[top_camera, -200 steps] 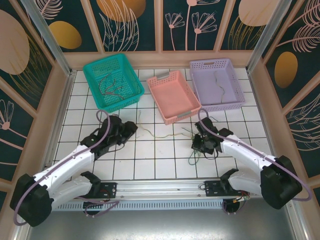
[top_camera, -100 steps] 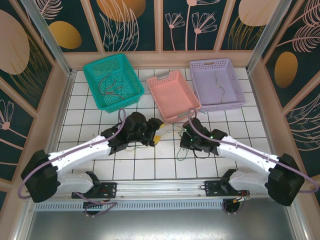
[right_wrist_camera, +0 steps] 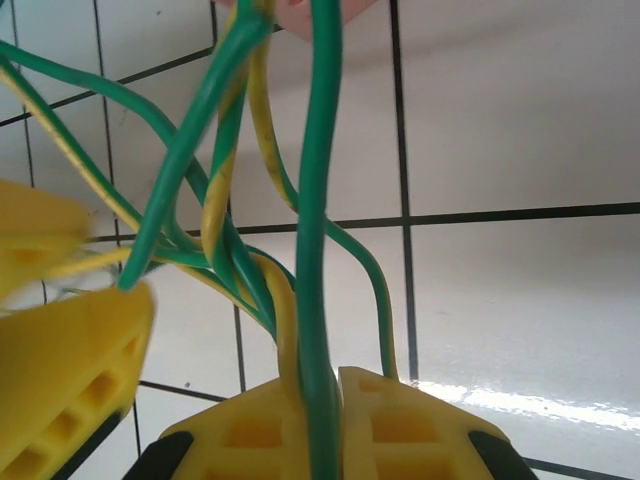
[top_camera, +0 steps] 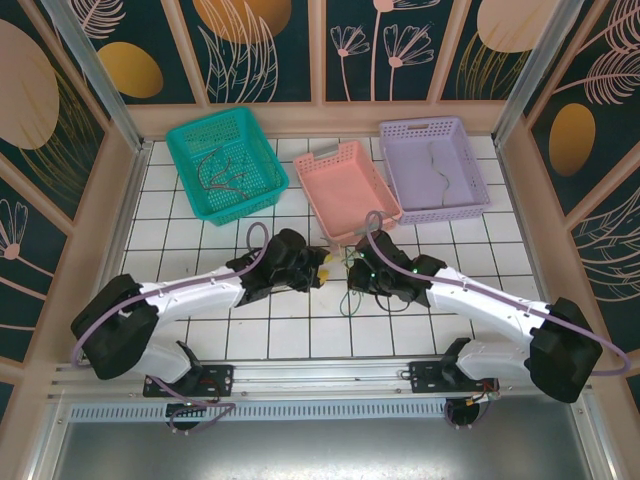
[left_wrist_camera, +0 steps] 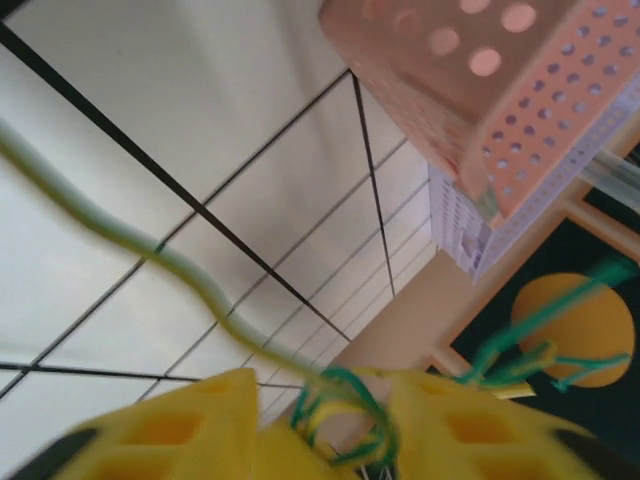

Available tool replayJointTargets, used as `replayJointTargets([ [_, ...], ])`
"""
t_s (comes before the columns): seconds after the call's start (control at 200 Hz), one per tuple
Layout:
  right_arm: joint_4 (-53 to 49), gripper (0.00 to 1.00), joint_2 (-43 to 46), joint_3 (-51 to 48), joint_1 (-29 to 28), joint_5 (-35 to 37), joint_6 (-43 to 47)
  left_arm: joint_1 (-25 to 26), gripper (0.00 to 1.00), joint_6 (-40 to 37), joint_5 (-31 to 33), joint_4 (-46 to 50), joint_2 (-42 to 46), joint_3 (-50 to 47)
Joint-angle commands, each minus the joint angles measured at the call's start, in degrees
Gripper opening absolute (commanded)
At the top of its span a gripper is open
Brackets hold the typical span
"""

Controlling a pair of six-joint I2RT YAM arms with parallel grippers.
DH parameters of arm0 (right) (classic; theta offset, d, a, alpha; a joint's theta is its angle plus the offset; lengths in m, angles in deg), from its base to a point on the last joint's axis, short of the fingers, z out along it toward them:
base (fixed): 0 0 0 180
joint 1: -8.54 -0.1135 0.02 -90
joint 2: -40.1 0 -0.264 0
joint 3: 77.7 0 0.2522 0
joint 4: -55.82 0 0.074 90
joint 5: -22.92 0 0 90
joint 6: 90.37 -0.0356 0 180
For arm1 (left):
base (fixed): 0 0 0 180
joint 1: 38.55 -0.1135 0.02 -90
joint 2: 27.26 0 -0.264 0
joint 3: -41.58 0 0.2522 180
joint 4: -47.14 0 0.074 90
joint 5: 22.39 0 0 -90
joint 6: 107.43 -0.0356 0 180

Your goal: Untangle the cables

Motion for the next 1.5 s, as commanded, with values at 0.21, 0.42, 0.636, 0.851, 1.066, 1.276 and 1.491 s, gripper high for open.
replayJointTargets([
  [0.21,-0.9,0.0,8.2,-5.3,2.5,-5.0,2.2,-5.8,0.0,-17.8,9.0,3.0,2.5,-2.2],
  [0.42,-0.8,0.06,10.1,-10.2,9.5,-12.4,3.4,-7.3,0.0,-39.1,5.3,2.5,2.0,2.6],
  [0.636,-0.4,0.2,10.2,-10.7,11.9,-17.1,2.9,-7.1,0.0,-44.0,-3.3,-1.6,0.2,2.1],
  [0.851,-4.6,0.0,13.2,-12.1,14.3,-13.4,1.8,-7.1,0.0,-45.8,-3.0,0.6,3.5,1.7],
  [1.066,1.0,0.2,19.4,-9.1,11.5,-14.5,0.5,-7.1,0.0,-47.0,-4.0,1.5,3.8,2.1],
  [1.276,5.4,0.46,22.2,-6.0,11.0,-13.6,-9.1,-6.9,0.0,-48.2,-4.3,1.6,3.6,3.2],
  [1.491,9.5,0.58,24.4,-6.6,11.9,-11.8,-25.4,-6.5,0.0,-50.6,-4.0,3.6,3.2,5.1],
])
